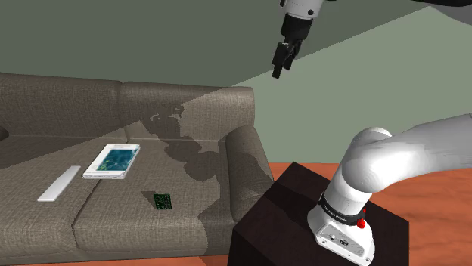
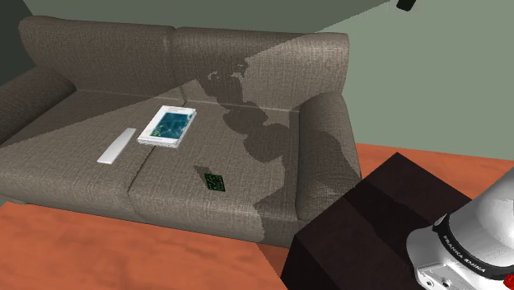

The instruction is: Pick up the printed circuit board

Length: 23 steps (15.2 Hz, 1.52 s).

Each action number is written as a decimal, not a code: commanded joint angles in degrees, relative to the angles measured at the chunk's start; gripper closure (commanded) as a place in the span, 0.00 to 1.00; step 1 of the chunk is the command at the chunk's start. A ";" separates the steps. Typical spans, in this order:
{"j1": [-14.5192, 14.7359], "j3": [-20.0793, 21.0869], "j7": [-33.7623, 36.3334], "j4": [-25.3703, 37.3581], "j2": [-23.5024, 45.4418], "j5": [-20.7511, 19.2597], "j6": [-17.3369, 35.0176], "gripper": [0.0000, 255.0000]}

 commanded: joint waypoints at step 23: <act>6.20 7.70 1.11 0.45 36.76 1.67 28.47 0.00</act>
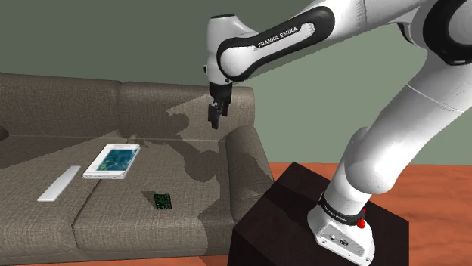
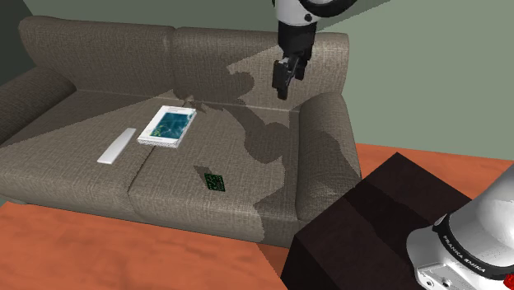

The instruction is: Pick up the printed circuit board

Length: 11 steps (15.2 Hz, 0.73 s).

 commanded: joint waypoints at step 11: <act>3.48 3.50 1.92 11.08 24.44 -3.99 8.68 0.00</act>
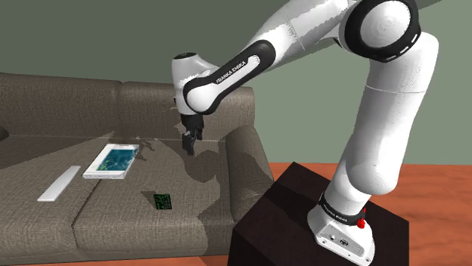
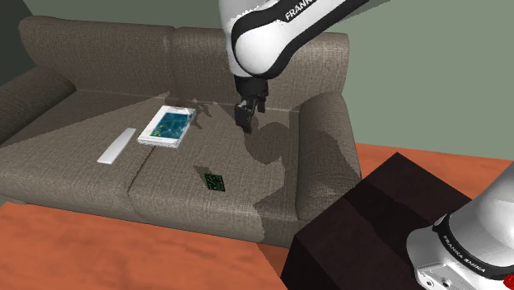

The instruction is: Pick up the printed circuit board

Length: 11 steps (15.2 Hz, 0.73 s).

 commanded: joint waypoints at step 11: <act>6.04 0.99 1.15 17.72 25.25 -5.12 2.72 0.00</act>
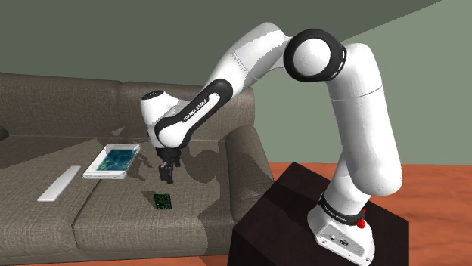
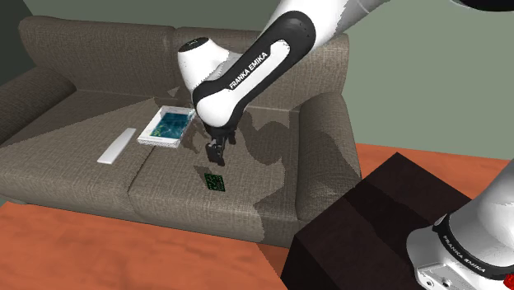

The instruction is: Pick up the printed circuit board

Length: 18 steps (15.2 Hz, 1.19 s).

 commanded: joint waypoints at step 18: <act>5.24 -0.83 -0.72 16.86 20.91 -2.81 1.37 1.00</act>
